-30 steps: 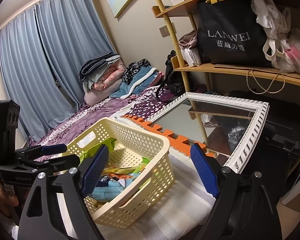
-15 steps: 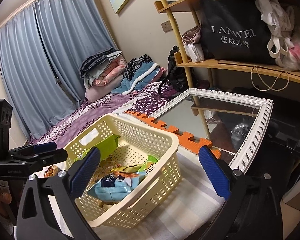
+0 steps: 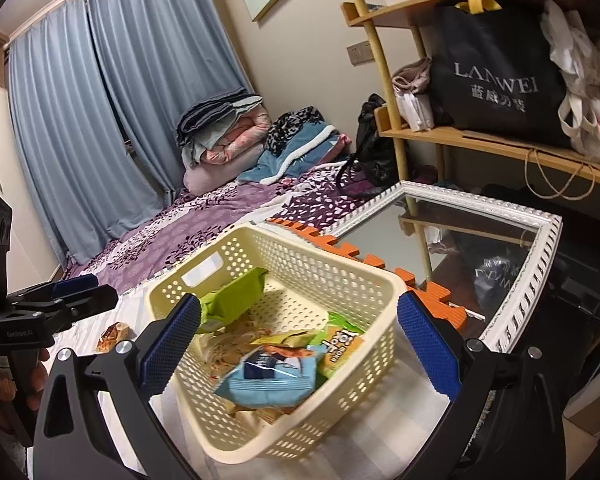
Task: Organize snacks
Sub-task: 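Move both grippers back over the remaining cracker and wafer packets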
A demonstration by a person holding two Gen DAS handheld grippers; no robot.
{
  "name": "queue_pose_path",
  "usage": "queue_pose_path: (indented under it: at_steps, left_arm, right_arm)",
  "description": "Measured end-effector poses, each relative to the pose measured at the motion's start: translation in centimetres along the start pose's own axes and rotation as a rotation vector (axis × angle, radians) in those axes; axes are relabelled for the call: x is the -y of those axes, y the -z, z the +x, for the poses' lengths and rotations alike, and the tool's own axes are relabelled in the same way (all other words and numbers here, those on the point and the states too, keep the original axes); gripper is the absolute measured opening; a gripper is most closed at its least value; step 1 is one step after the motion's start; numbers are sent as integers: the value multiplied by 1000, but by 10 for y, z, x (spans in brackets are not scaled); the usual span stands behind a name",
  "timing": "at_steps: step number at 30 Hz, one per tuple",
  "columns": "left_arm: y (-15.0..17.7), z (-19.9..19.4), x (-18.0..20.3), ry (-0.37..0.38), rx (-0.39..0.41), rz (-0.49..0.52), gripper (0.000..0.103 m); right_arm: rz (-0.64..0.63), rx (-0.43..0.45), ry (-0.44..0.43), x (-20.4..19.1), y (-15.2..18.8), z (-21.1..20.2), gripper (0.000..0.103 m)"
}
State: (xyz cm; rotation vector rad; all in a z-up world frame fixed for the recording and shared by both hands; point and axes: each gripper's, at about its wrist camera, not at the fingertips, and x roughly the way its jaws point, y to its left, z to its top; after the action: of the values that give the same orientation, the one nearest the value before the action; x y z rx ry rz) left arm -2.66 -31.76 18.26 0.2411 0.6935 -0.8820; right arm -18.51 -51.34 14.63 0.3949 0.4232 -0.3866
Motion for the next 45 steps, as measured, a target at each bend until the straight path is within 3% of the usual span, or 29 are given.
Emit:
queue_pose_path:
  at_steps: [13,20,38,45]
  left_arm:
    - [23,-42,-55,-117,51,-75,100]
    - [47,-54,-89,-169,31,-135,100]
    - [126,-73,-206,-339,-46,-406,100]
    - [145,-68,-229,-371,-88,-450,100]
  right_arm:
    - [-85,-9,-56,-53,-1,-1,98]
    - [-135,-53,-105,-83,6,10,98]
    - [-253,-227,-236,-158,44,55,98]
    - [-276,-295,-264,-177,59,76,98]
